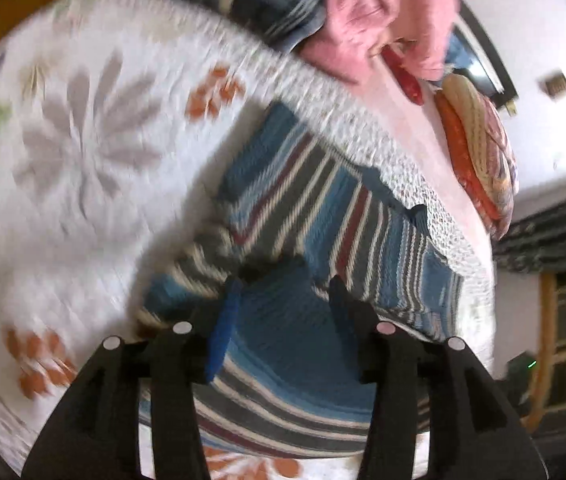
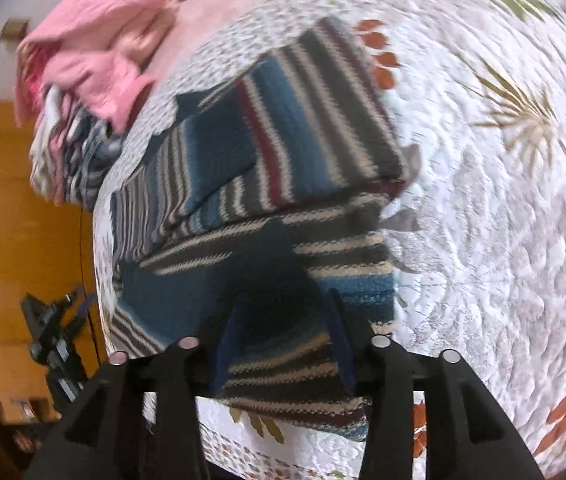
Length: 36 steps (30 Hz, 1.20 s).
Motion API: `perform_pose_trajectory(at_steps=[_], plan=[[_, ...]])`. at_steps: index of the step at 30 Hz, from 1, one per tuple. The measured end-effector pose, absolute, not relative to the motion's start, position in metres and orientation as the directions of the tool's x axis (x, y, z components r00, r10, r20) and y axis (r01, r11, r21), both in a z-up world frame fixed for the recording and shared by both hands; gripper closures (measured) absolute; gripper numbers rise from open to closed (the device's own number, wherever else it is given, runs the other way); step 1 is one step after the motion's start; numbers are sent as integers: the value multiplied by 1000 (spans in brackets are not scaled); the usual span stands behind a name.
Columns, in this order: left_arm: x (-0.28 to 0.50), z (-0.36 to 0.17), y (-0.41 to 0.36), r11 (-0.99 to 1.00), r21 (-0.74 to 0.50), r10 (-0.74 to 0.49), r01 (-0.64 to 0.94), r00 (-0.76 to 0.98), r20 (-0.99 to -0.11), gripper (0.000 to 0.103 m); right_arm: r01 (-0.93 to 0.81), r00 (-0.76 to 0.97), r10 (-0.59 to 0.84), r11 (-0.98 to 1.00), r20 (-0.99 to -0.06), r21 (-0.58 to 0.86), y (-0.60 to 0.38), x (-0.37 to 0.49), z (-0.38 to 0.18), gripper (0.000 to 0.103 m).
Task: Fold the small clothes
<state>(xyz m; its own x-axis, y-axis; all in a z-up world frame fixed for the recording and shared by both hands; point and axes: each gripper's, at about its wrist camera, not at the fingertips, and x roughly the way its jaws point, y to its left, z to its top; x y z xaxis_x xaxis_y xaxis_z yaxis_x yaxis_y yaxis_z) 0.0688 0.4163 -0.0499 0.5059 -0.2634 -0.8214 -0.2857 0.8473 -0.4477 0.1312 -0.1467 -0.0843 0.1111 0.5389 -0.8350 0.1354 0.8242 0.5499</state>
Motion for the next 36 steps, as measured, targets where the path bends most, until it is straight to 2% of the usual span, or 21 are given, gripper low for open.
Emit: perform_pose_trajectory(at_steps=[1, 2, 10, 16, 23, 24, 25, 27, 28, 30, 31, 32, 34, 36], plan=[[69, -47, 413, 867, -426, -254, -257, 508, -823, 47, 101, 99, 534, 834, -840, 542, -141, 132, -84, 44], [70, -46, 409, 882, -408, -247, -235, 507, -826, 44, 78, 92, 526, 843, -846, 533, -136, 133, -83, 43], [87, -79, 372, 977, -210, -173, -44, 417, -892, 42, -63, 24, 491, 870, -871, 488, -110, 150, -98, 43], [97, -101, 363, 992, -128, -126, 19, 380, -916, 41, -127, -21, 434, 893, -901, 432, -97, 154, -118, 43], [97, -131, 341, 996, -39, -62, 86, 276, -959, 41, -123, -38, 383, 915, -923, 385, -85, 155, -136, 42], [97, -134, 338, 995, -14, -40, 98, 272, -961, 41, -130, -34, 372, 918, -927, 373, -83, 154, -137, 46], [96, -134, 337, 995, -7, -34, 99, 274, -961, 42, -139, -31, 363, 921, -931, 363, -80, 154, -136, 54], [95, -132, 338, 996, -25, -49, 90, 275, -960, 51, -157, -27, 357, 921, -934, 357, -77, 153, -134, 65], [95, -131, 340, 997, -21, -42, 79, 276, -960, 60, -164, -28, 366, 916, -930, 366, -76, 151, -133, 77], [94, -129, 342, 997, -39, -57, 70, 276, -959, 74, -178, -37, 372, 911, -928, 372, -74, 149, -130, 89], [92, -127, 342, 996, -45, -63, 72, 280, -958, 83, -183, -40, 379, 907, -924, 380, -74, 148, -129, 90], [91, -126, 342, 996, -42, -64, 80, 285, -956, 84, -191, -43, 389, 901, -920, 390, -74, 146, -128, 90], [89, -126, 341, 995, -37, -62, 89, 289, -955, 84, -213, -43, 385, 898, -922, 385, -72, 145, -127, 90], [91, -131, 339, 996, -26, -48, 83, 275, -960, 80, -221, -48, 369, 902, -928, 370, -71, 144, -129, 84]])
